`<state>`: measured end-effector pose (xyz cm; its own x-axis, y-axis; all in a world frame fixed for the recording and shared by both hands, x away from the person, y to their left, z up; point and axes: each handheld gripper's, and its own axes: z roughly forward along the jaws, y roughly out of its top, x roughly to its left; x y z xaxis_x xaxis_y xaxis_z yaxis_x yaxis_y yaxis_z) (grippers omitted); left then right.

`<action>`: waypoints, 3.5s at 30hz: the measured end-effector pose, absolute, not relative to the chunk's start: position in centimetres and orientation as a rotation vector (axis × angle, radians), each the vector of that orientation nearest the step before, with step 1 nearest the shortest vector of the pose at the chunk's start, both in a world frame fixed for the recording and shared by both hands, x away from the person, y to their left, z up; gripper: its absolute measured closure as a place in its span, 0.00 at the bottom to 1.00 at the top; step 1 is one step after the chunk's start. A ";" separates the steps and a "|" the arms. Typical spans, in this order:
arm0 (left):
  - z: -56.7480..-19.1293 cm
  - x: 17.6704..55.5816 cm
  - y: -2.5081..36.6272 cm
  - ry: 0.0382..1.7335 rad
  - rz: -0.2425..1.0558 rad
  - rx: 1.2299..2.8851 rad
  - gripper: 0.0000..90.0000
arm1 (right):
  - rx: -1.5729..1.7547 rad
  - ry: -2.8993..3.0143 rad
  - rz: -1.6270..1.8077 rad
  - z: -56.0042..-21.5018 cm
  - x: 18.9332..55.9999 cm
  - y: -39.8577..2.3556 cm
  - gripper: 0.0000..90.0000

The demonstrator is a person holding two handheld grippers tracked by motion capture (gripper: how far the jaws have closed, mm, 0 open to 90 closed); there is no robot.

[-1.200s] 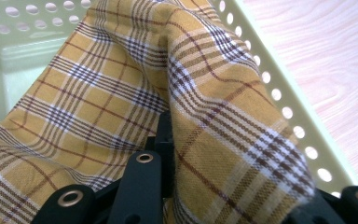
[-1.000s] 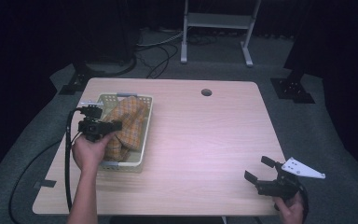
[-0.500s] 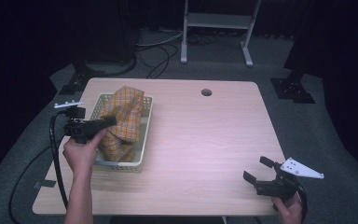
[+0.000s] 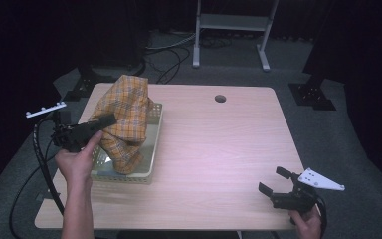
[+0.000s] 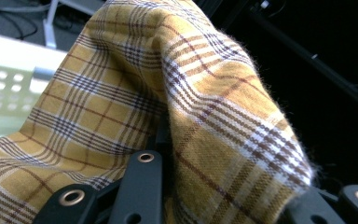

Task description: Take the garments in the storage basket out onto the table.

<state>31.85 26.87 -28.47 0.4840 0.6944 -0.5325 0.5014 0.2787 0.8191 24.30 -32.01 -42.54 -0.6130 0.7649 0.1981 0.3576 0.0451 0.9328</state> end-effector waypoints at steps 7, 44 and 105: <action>-27.1 31.3 26.5 1.096 0.169 1.334 0.81 | 1.133 1.973 1.592 -42.5 24.3 -32.1 0.03; -26.2 32.1 20.6 0.977 0.097 1.369 0.81 | 1.133 1.951 1.609 -42.4 24.1 -32.4 0.03; -26.8 35.5 11.2 0.892 0.033 1.536 0.81 | 1.155 1.897 1.642 -42.3 23.7 -33.6 0.03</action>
<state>35.52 11.19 -26.77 0.6959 0.5409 -0.4724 0.5049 0.0994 0.8574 23.73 -33.55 -42.28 -0.5918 0.7741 0.2249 0.3336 -0.0187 0.9425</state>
